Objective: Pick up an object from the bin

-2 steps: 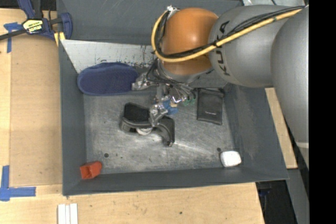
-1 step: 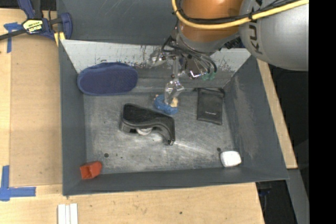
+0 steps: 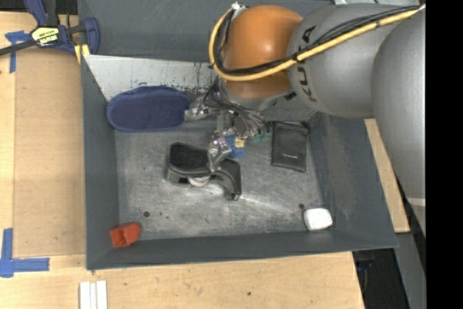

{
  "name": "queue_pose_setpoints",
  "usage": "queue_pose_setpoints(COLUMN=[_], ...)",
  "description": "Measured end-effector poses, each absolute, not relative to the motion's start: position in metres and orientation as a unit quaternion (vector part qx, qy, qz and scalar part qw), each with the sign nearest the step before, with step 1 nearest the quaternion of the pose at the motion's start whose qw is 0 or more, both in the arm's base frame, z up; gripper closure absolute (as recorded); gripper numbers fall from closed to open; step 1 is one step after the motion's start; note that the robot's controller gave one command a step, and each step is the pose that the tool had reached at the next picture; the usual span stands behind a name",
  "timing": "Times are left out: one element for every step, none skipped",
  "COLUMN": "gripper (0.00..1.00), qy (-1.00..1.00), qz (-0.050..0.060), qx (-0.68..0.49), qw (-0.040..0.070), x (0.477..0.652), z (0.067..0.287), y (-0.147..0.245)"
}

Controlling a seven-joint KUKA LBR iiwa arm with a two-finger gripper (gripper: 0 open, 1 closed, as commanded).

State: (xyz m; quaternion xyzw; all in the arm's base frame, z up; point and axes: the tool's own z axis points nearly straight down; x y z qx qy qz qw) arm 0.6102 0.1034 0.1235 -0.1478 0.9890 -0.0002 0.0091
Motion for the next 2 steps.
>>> queue_pose_setpoints(gripper=[1.0, 1.0], qy=[0.989, 0.993], qz=[0.0, 0.0], qx=[-0.147, -0.121], qw=[0.006, 0.005], x=[0.608, 0.6083], z=[0.1186, 0.113], y=[0.1025, 0.1036])
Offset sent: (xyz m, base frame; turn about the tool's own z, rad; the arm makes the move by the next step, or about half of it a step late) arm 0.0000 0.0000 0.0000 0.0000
